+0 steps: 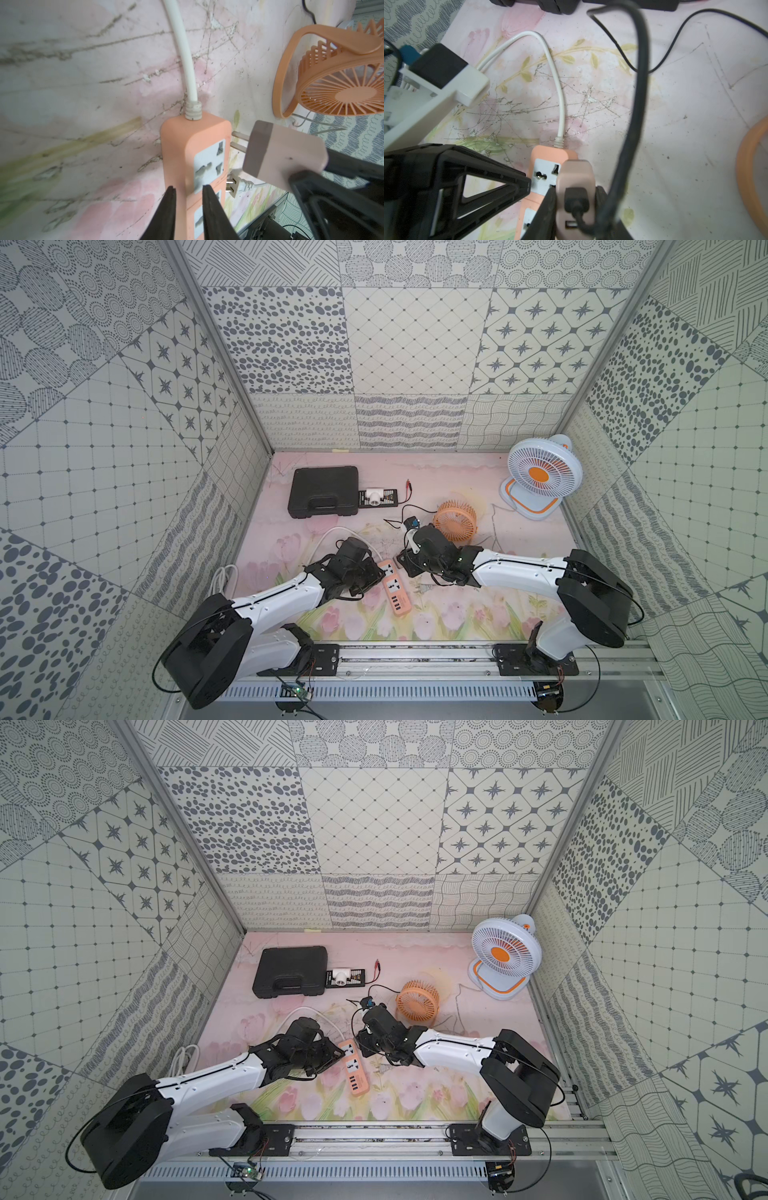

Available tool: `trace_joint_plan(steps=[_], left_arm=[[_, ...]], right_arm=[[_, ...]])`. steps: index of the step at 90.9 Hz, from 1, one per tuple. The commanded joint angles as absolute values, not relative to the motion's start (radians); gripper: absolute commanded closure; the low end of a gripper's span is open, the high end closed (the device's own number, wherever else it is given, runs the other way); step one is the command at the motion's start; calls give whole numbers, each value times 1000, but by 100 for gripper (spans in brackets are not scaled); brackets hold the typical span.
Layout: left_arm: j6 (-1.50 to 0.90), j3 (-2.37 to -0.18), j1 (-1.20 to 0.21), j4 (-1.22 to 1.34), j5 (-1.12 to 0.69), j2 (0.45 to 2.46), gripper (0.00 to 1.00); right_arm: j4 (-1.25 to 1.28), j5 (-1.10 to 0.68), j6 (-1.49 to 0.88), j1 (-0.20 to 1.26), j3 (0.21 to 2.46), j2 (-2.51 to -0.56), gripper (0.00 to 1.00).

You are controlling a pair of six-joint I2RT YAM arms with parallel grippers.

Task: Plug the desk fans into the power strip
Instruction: Insert the plug into the socket.

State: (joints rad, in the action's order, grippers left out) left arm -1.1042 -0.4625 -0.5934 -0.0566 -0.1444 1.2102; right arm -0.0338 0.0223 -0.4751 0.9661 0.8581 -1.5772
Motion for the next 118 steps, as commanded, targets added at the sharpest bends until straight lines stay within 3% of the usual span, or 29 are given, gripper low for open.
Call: trace_joint_plan(steps=[1, 118], left_arm=[[-1108, -464, -587, -38, -150, 1211, 73], [-1098, -448, -578, -32, -151, 1240, 80]], right_arm=[[40, 38, -455, 981, 854, -1542, 100], [49, 87, -406, 1049, 843, -1568, 100]])
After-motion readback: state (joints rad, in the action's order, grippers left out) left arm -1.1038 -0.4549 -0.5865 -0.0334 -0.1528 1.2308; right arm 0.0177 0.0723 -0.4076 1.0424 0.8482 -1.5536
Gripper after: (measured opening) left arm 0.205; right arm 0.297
